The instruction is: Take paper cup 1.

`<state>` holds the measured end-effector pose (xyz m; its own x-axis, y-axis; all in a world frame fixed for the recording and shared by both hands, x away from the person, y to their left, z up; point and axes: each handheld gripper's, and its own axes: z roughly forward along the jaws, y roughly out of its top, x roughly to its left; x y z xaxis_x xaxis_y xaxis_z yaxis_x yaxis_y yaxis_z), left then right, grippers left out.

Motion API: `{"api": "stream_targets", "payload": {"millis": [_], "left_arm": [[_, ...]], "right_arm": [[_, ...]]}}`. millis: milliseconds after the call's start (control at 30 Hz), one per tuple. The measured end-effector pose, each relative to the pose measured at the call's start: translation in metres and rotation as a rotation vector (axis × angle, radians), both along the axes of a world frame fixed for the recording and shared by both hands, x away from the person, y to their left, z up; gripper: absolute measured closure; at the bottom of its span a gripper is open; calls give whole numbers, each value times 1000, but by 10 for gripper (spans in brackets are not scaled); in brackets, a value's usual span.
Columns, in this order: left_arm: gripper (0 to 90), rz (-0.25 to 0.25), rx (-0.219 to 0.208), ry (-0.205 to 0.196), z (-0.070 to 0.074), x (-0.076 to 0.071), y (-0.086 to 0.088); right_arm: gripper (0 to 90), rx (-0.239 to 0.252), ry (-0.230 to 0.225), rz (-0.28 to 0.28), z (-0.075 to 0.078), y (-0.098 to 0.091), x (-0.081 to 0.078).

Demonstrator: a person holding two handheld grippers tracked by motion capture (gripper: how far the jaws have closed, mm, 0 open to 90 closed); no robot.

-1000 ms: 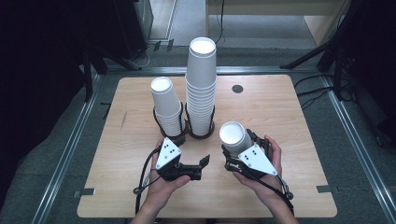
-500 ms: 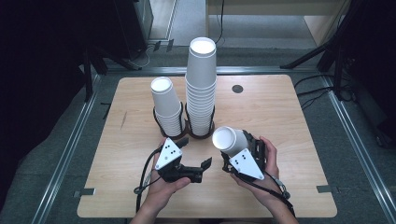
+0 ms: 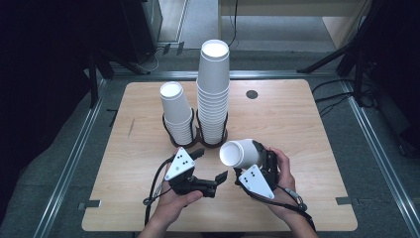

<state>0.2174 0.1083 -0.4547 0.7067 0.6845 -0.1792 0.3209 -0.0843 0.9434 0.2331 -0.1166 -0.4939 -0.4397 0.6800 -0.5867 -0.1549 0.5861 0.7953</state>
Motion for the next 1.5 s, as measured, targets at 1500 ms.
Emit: {"api": "stream_targets", "payload": {"millis": [1500], "left_arm": [[61,-85,38,27,2,-5,-12]], "right_arm": [[161,-198,-134,108,-11,18,-16]]}}
